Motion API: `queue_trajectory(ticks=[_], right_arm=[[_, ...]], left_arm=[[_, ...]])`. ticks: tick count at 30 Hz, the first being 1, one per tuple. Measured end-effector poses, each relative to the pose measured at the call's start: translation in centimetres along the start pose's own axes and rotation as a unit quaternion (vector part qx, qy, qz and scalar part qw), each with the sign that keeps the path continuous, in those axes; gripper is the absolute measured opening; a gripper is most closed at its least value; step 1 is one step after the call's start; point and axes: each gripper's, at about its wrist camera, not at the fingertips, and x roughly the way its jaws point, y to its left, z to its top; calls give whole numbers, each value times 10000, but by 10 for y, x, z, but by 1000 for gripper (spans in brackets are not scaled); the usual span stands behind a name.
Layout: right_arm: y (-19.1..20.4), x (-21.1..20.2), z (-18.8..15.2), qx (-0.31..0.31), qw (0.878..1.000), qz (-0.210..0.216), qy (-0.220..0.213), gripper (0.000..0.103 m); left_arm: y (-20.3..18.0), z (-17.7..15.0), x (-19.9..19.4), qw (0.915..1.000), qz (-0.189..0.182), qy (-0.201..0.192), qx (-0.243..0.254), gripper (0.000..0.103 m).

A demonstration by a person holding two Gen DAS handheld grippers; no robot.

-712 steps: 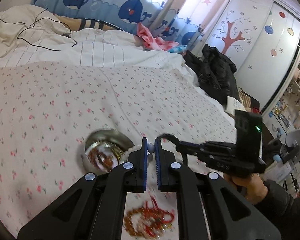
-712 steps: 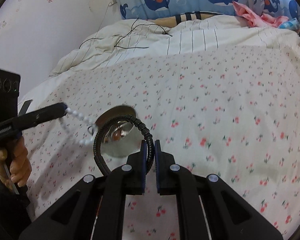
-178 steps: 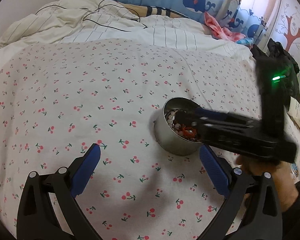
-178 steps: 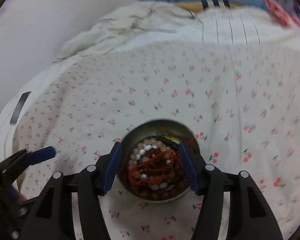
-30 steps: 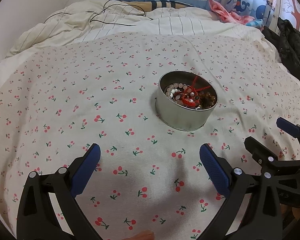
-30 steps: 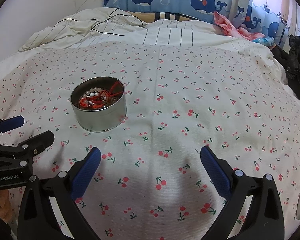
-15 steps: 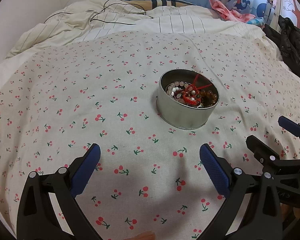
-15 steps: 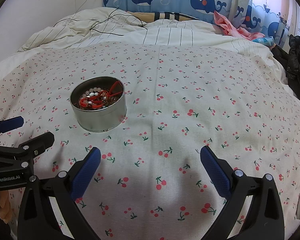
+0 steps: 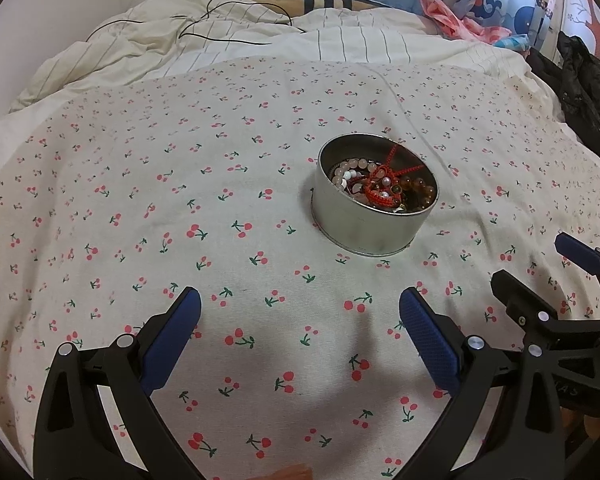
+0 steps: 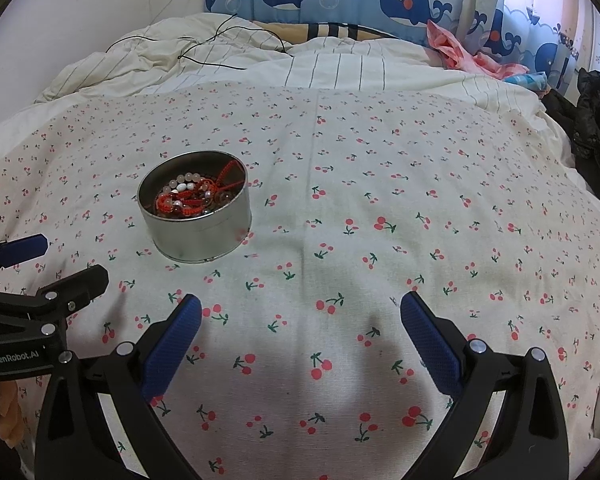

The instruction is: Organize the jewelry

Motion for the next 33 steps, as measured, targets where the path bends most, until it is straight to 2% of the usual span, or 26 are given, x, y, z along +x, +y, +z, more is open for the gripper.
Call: queue_trajectory(ticks=[33], right_arm=[[-1, 1, 0, 3, 10000, -22, 23, 95]], left_arm=[[-1, -1, 1, 10000, 60, 50, 52, 96]])
